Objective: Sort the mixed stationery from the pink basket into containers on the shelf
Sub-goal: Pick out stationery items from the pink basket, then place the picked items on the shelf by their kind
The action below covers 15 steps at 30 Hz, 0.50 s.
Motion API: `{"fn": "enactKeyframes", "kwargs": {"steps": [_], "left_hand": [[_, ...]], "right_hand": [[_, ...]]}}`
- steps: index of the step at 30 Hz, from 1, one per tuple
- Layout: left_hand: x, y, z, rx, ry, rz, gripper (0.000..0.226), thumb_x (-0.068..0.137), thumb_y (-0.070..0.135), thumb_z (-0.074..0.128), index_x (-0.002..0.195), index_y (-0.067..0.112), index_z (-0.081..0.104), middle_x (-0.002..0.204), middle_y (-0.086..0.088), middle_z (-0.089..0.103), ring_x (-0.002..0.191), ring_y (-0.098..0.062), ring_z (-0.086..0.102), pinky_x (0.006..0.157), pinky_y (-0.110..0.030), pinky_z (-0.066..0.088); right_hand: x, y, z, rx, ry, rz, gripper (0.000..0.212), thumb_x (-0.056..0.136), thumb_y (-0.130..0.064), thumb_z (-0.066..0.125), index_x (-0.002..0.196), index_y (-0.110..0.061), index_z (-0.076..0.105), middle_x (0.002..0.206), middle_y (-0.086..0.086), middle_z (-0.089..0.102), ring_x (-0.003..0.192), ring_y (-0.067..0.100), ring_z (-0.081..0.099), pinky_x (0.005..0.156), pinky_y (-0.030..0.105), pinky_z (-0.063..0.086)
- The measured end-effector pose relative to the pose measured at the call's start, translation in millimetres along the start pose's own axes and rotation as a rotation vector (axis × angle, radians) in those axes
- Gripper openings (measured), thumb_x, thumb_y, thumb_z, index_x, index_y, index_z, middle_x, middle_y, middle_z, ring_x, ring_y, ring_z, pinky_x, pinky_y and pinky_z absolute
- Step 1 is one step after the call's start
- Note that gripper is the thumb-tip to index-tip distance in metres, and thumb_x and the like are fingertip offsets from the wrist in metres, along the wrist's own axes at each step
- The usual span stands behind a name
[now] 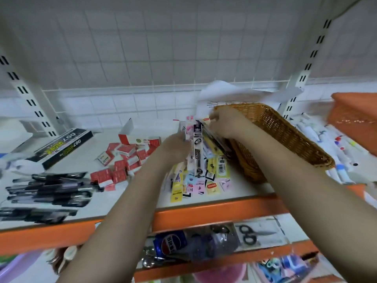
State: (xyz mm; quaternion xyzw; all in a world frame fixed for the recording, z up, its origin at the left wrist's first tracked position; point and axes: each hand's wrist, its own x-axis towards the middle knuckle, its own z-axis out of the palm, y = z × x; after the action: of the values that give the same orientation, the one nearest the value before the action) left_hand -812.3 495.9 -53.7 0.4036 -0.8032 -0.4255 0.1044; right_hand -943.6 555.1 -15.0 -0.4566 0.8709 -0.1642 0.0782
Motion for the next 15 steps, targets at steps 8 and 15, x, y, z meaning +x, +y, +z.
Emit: {"fn": "enactKeyframes", "kwargs": {"steps": [8,15], "left_hand": [[-63.4,-43.9,-72.7,0.173,0.402,-0.053,0.036,0.098,0.016,0.039,0.131,0.016,0.054,0.131,-0.006,0.057,0.113,-0.024,0.056,0.080,-0.022,0.038],[-178.4,-164.4,-159.5,0.271,0.727,-0.321,0.036,0.097,0.019,0.044,0.131,0.016,0.054,0.131,-0.008,0.058,0.119,-0.027,0.052,0.091,-0.027,0.036]], "right_hand": [[-48.0,-46.2,24.8,0.399,0.251,-0.256,0.025,0.094,-0.019,0.051,0.117,-0.016,0.062,0.099,-0.001,0.062,0.091,0.011,0.058,0.082,0.023,0.044],[-89.1,-181.5,84.7,0.477,0.051,-0.479,0.020,0.090,-0.020,0.057,0.108,-0.018,0.066,0.093,0.000,0.068,0.087,0.017,0.065,0.086,0.030,0.049]]}}
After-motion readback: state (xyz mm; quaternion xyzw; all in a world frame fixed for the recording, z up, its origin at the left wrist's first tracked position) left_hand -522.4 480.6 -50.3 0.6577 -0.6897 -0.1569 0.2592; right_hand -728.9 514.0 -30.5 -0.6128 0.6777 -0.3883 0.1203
